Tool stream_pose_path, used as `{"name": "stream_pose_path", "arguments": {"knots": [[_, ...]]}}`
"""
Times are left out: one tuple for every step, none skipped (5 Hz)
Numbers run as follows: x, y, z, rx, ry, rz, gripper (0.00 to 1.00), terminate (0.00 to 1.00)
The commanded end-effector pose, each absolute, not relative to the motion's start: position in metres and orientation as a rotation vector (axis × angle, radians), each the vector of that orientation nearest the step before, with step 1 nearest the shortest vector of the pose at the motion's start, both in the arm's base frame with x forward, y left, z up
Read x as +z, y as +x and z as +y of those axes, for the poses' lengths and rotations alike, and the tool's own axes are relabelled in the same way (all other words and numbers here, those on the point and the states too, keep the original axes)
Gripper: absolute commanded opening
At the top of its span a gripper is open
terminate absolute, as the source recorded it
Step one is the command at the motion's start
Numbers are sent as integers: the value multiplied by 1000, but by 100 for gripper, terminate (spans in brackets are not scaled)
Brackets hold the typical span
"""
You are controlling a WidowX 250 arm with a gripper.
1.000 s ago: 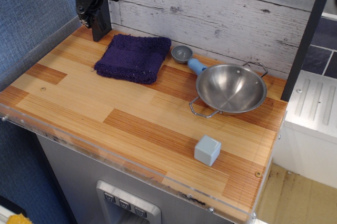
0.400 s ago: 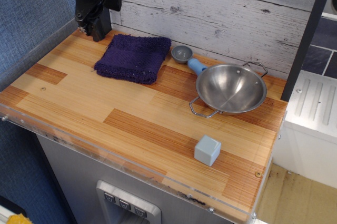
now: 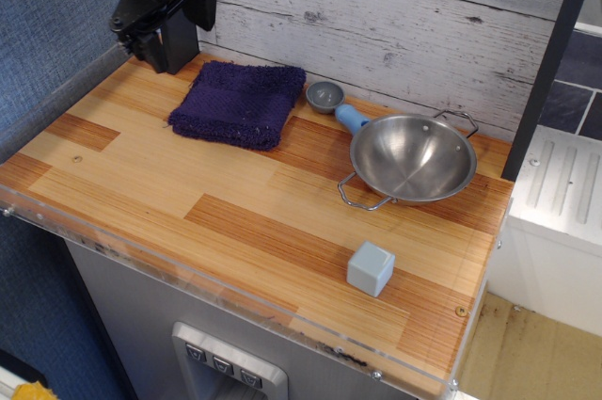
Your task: Put the napkin towards the bottom of the table in the middle.
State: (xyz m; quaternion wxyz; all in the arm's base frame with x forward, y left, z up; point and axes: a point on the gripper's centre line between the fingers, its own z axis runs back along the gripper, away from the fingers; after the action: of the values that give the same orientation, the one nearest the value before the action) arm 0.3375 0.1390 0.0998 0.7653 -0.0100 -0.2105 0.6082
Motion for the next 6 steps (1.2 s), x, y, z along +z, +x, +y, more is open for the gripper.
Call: {"name": "stream_pose_path", "arguments": {"knots": [[130,351,151,831,42,-459,100,0],[128,357,149,672,52,-450,100,0],[122,363,139,476,80,-441,100,0],[114,374,132,434,96,-449,100,0],[105,393,125,412,78,-474,100,0],[96,402,125,415,87,-470,100,0]]}}
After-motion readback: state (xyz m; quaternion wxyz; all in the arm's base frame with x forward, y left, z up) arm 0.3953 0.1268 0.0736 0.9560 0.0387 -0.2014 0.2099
